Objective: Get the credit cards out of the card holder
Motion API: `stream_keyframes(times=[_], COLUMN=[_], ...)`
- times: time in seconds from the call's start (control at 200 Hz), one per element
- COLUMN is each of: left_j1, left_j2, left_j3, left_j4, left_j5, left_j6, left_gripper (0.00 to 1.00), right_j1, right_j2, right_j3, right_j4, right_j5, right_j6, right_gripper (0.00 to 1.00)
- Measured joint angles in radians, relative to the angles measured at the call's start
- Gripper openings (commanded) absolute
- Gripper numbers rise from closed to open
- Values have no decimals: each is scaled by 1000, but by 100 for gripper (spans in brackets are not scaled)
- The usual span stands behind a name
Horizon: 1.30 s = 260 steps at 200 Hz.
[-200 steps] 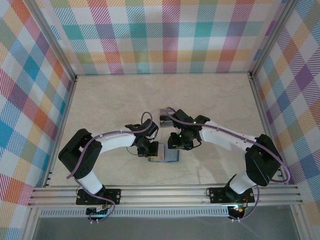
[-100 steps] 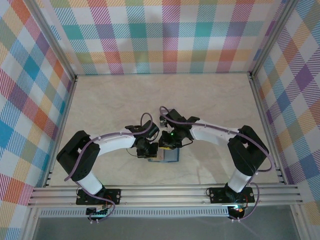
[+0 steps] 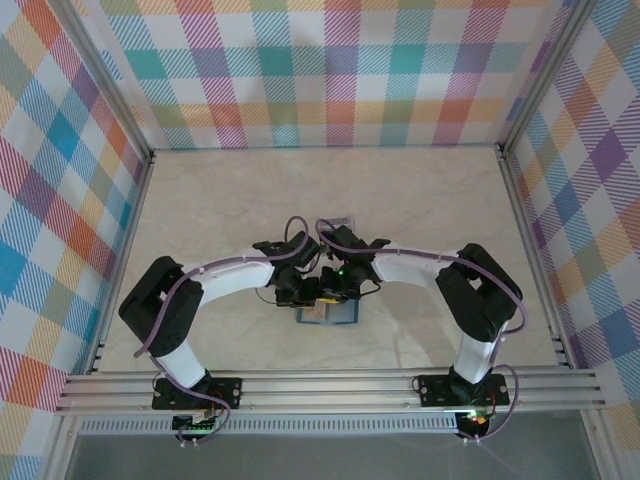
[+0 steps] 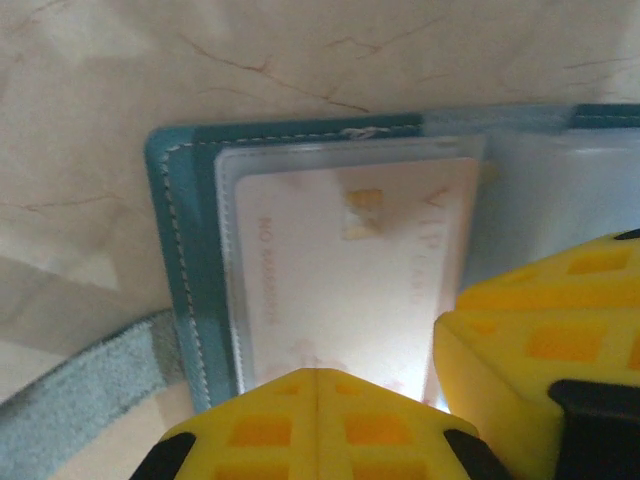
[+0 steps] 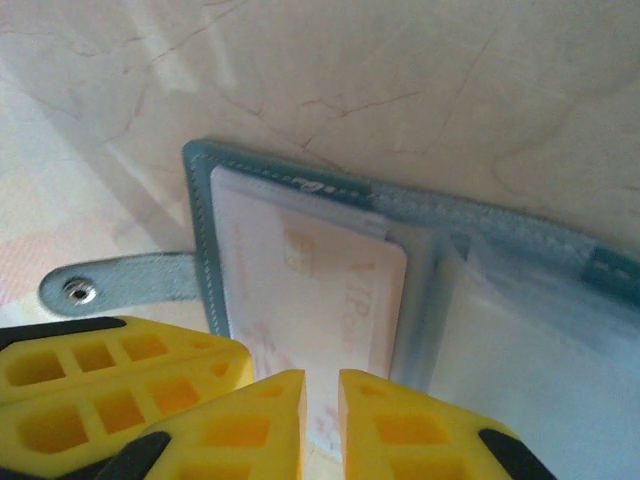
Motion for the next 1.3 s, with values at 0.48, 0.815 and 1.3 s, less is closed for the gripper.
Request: stream_keyframes(times=[0.48, 0.815, 1.3], left_j1=[26, 28, 24], left_j2=[7, -45, -122], left_j3=[-30, -103, -180], left_j4=[35, 107, 100], left_j5=[6, 19, 38], left_j6=[10, 0, -53], left_gripper=[5, 6, 6], right_j1=[7, 11, 11], right_j2=[23, 14, -24], right_j3=[-3, 8, -7], right_j4=[12, -45, -47], right_j5=[31, 71, 24], right_j6=[-11, -43, -72], right_gripper=[30, 33, 28])
